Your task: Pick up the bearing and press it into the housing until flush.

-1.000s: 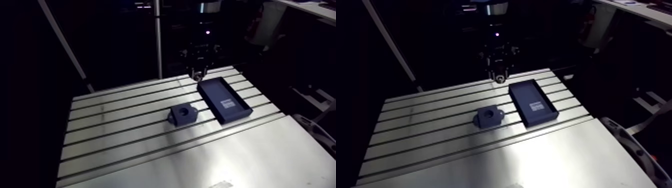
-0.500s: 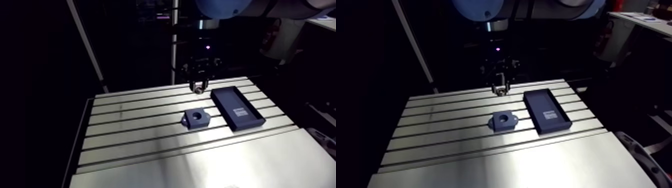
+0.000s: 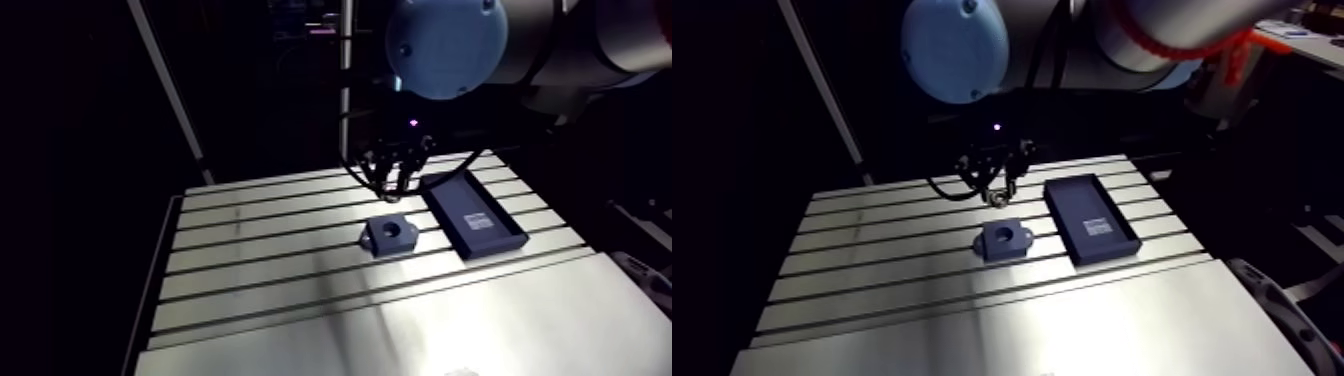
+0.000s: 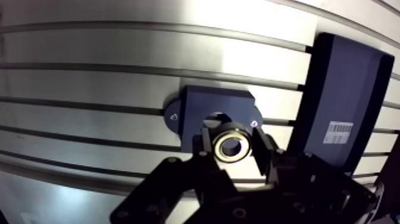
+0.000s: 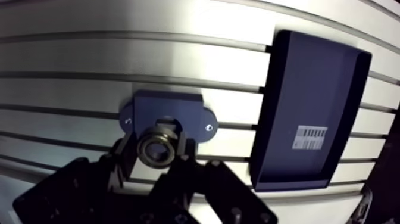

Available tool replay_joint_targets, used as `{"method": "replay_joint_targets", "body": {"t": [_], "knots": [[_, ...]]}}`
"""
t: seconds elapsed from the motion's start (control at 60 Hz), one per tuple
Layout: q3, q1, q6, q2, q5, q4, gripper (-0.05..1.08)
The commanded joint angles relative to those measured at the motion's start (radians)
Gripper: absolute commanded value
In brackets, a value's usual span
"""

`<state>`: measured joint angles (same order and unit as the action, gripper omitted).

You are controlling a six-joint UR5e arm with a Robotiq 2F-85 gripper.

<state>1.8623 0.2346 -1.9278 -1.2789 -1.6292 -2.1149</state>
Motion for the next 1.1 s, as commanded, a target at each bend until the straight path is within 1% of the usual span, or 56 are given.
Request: {"method": "replay_joint_targets", "body": {"t": [0.017,0.083,0.133,0.267,0.283,1.1], "knots": [[0.029,0.006,-0.039,0.011,0.021,-0.033,0.63],[0.034,0.006,-0.038,0.014,0.022,-0.035,0.63],[0.036,0.010,-0.038,0.016,0.027,-0.043,0.63],[0.048,0.020,-0.041,0.031,0.025,-0.083,0.63],[0.048,0.020,-0.041,0.032,0.023,-0.088,0.63],[0.073,0.026,-0.041,0.046,0.021,-0.092,0.63]]}}
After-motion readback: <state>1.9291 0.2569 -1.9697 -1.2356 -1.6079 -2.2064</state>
